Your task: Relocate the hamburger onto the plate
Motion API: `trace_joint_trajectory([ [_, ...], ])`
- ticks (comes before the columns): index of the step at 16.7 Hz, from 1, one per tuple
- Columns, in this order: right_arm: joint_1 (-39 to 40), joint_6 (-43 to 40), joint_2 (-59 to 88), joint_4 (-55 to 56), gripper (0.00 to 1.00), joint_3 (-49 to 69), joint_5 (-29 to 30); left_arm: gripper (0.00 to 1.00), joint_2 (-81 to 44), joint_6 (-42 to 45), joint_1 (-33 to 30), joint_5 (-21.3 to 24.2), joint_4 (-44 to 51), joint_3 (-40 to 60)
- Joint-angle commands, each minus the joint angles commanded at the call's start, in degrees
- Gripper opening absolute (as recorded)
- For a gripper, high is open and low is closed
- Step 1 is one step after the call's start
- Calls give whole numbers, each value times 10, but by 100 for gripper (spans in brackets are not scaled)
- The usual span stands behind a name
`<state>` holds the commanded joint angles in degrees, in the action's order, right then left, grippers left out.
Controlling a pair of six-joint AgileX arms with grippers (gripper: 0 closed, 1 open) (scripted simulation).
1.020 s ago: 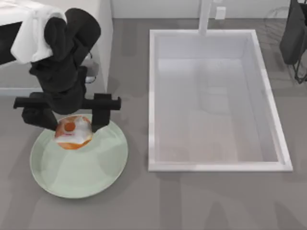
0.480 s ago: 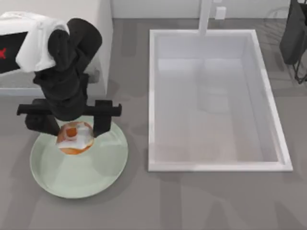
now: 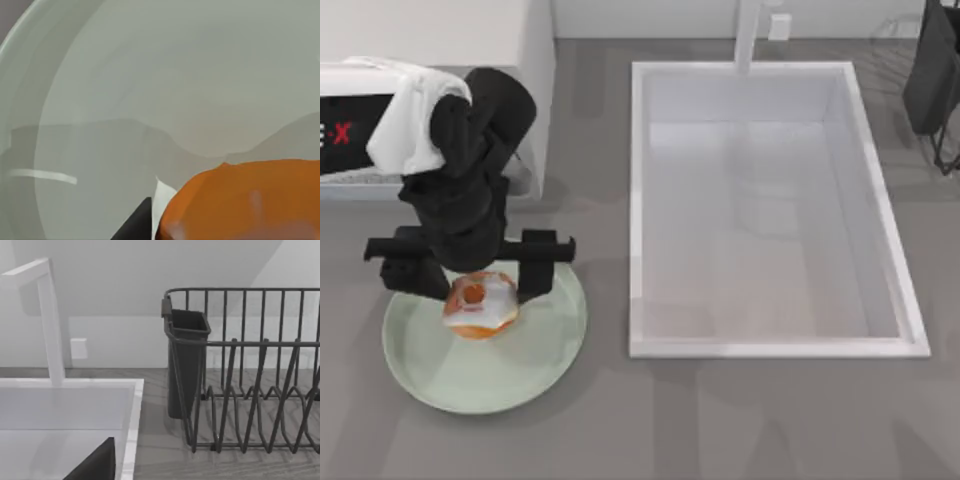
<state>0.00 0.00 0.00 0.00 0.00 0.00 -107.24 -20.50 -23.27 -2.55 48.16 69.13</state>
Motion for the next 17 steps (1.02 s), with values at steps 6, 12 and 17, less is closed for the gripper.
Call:
trace_joint_trajectory([
  [6,0,0,0,0,100,0,0,38,0,0,0,0,0,0],
  [12,0,0,0,0,100,0,0,83,0,0,0,0,0,0],
  [17,0,0,0,0,100,0,0,100,0,0,0,0,0,0],
])
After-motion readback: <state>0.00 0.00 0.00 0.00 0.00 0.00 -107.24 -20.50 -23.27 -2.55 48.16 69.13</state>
